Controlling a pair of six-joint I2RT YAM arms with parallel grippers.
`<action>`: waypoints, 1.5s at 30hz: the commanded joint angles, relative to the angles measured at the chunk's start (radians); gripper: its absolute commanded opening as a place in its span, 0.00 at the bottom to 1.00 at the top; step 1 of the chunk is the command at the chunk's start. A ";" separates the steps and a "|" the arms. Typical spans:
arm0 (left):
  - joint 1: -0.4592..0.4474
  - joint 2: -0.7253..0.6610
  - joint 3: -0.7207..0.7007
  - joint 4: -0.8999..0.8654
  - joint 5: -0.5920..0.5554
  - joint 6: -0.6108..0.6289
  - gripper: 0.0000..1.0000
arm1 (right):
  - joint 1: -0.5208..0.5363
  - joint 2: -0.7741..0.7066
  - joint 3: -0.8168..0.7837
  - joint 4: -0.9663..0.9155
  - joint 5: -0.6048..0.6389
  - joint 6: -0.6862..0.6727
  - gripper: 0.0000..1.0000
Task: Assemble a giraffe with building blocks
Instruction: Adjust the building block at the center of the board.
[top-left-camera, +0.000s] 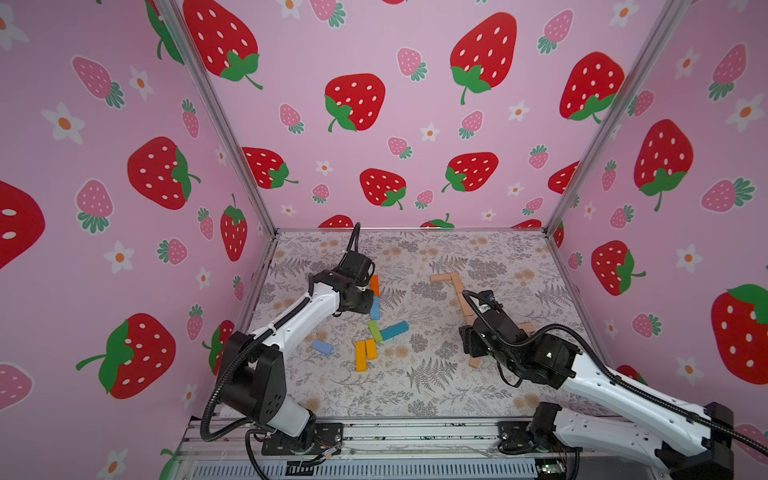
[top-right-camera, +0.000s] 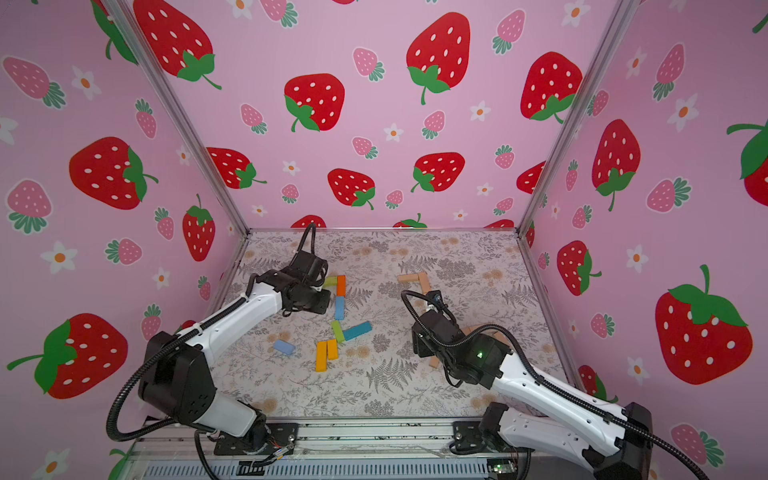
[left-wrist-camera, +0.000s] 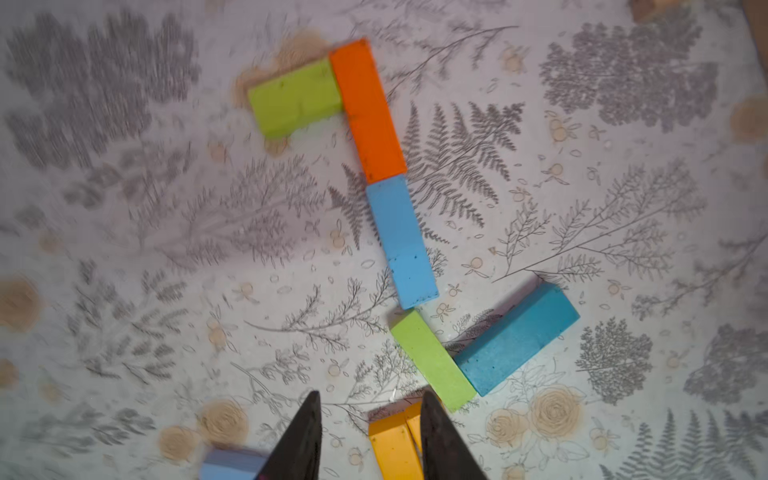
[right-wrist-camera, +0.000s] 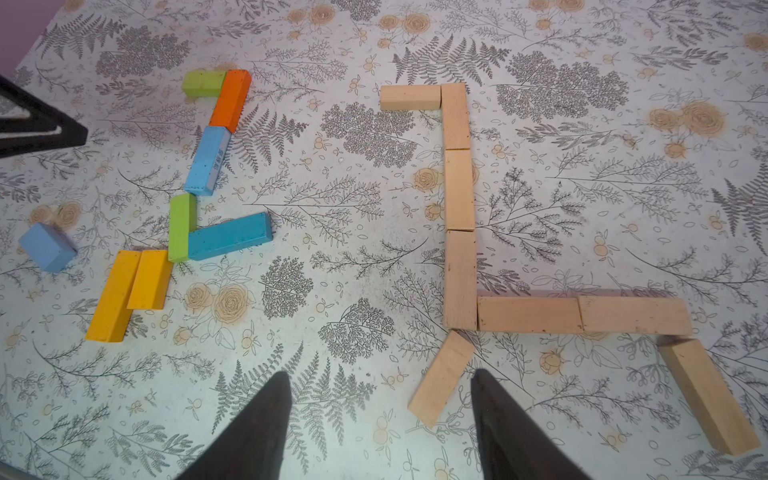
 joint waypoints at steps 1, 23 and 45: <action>-0.012 -0.008 -0.086 0.103 0.148 -0.273 0.37 | -0.002 0.016 0.017 0.038 -0.018 0.005 0.69; 0.028 0.179 -0.169 0.270 0.215 -0.367 0.07 | -0.002 0.041 0.025 0.044 -0.026 -0.003 0.69; 0.028 0.187 -0.132 0.244 0.223 -0.332 0.07 | -0.005 0.054 0.025 0.048 -0.032 0.001 0.69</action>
